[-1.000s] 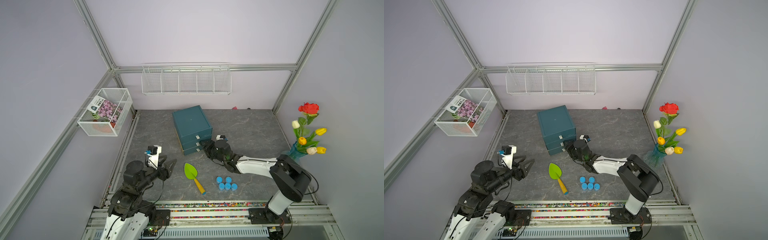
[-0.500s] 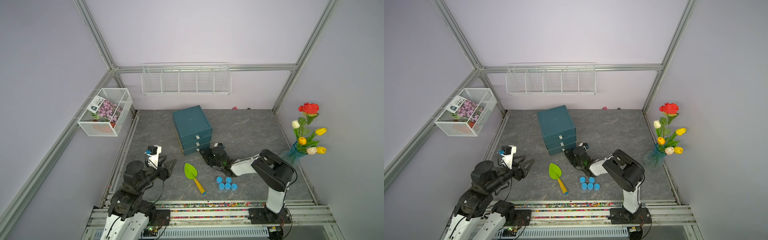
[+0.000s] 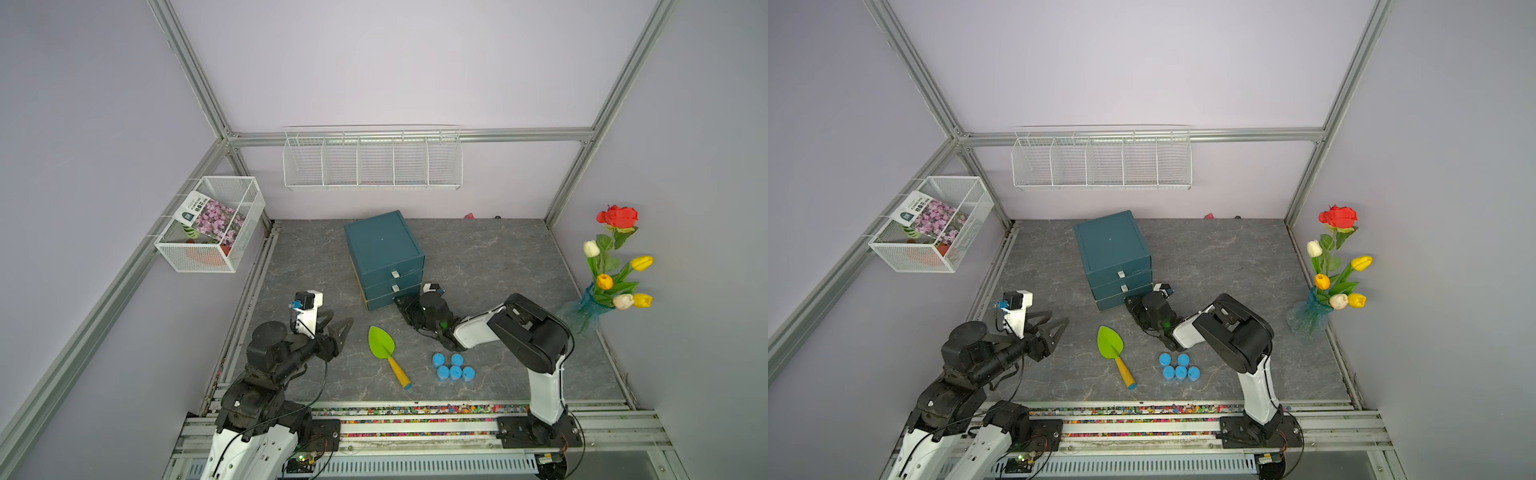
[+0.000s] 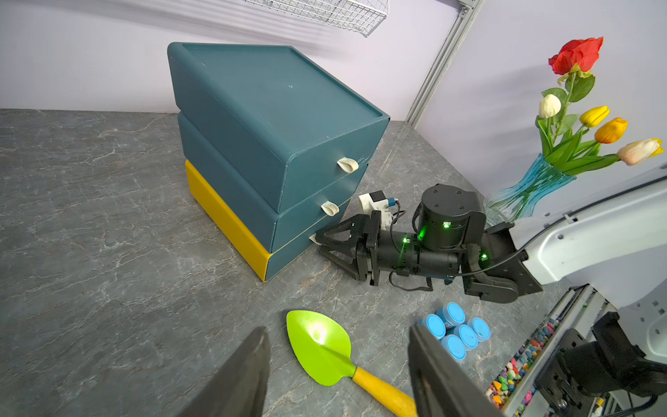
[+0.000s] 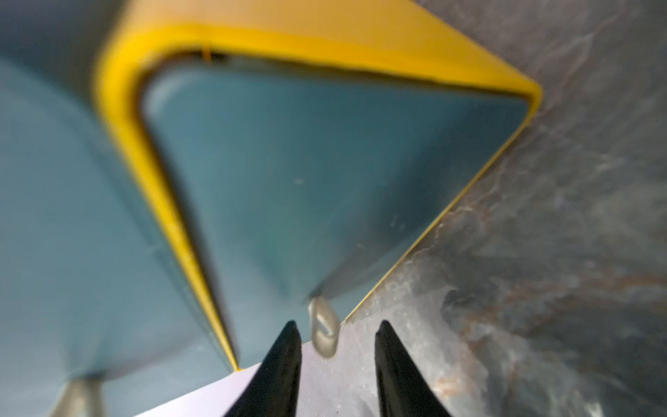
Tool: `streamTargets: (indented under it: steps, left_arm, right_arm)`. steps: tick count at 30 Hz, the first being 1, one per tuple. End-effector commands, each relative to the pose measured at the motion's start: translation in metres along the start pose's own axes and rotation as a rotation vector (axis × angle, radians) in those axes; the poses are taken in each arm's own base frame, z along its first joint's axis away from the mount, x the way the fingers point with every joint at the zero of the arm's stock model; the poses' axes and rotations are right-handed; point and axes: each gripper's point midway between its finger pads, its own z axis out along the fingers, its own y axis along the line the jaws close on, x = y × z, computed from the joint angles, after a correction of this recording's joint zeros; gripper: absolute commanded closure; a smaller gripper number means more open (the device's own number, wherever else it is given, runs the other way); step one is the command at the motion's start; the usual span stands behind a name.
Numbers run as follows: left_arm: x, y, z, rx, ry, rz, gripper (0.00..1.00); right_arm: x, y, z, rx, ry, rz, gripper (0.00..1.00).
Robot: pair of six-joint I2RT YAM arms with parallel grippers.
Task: Put the paint cans in the drawer according to color
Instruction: Open the drawer in the storage box.
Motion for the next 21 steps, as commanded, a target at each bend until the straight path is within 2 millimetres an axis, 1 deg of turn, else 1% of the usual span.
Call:
streamTargets:
  steps: [1, 9, 14, 17, 18, 21]
  left_arm:
    - [0.001, -0.001, 0.0, 0.003, -0.001, 0.0, 0.36]
    - [0.001, -0.001, 0.0, 0.005, -0.001, 0.001, 0.36]
    - [0.001, -0.001, 0.0, 0.003, -0.002, 0.001, 0.36]
    - [0.0, 0.0, -0.001, 0.001, -0.004, 0.001, 0.36]
    - [0.001, 0.0, -0.001, 0.001, -0.003, 0.001, 0.36]
    - [0.001, 0.0, -0.001, 0.001, -0.002, 0.001, 0.36]
  right_arm:
    - [-0.007, 0.014, 0.006, -0.05, -0.019, 0.01, 0.65]
    - [-0.013, 0.013, 0.005, -0.052, -0.036, 0.018, 0.73]
    - [-0.013, 0.009, 0.005, -0.038, -0.035, 0.022, 0.88]
    - [-0.013, 0.004, 0.003, -0.015, -0.034, 0.023, 0.98]
    - [-0.013, 0.001, 0.001, -0.007, -0.037, 0.023, 1.0]
    - [-0.01, -0.005, -0.008, 0.027, -0.026, 0.023, 1.0]
